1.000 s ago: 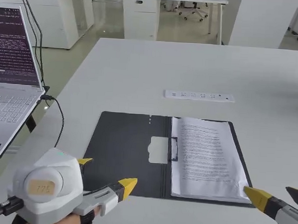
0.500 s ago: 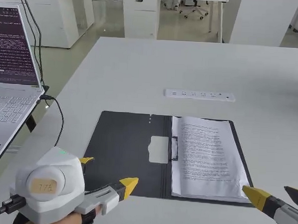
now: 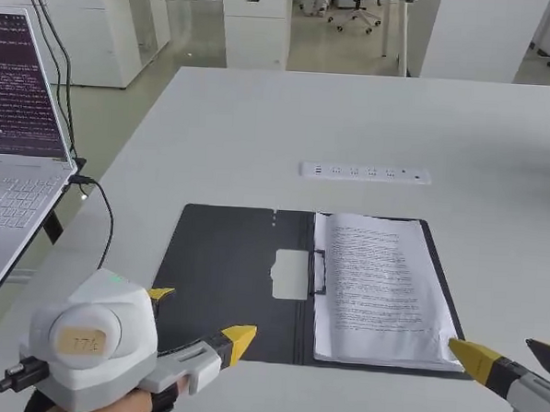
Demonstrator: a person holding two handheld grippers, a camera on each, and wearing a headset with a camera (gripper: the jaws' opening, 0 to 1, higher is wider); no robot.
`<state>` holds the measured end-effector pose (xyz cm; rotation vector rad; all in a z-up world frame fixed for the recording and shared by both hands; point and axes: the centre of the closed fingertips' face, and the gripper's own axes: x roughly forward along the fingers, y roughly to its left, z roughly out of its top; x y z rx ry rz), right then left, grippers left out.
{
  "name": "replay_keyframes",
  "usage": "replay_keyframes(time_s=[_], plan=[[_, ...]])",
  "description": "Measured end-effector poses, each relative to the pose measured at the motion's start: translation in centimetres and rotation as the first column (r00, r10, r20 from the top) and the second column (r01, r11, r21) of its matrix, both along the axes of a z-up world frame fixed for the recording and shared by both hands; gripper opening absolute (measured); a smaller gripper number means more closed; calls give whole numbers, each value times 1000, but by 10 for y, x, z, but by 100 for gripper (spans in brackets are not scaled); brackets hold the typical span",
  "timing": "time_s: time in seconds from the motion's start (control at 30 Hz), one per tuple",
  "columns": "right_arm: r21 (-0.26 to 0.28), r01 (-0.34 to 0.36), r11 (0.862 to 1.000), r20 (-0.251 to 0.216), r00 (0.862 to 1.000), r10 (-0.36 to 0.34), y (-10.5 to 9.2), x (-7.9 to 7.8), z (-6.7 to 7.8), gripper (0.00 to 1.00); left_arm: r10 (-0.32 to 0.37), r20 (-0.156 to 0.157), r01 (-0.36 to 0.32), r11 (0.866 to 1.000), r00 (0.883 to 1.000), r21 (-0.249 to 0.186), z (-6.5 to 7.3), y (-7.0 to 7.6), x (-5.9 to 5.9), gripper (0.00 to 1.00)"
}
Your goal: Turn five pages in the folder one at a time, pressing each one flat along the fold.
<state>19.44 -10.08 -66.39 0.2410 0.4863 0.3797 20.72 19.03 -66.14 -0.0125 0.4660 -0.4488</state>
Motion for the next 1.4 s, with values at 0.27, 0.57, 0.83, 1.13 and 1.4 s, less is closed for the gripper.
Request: replay_keyframes(time_s=[0.27,0.57,0.83,1.13,1.4], plan=[[1,1,1000,-2,1000,-1,0,0,-1,70,-3,-1,3,1000,1000,1,-2,0,2,65],[4,6,1000,-3,1000,-6,-2,1,-1,70,-18,-5,18,1000,1000,7,-6,-4,6,65],[10,16,1000,-9,1000,-16,-3,-1,-3,70,-39,-8,39,999,999,12,-11,-12,12,64],[13,14,1000,-13,1000,-13,-3,-1,-6,70,-91,-8,91,996,996,20,-16,-33,17,64],[18,21,1000,-20,1000,-20,-7,-3,-10,69,-138,-16,139,990,990,36,-24,-53,22,63]])
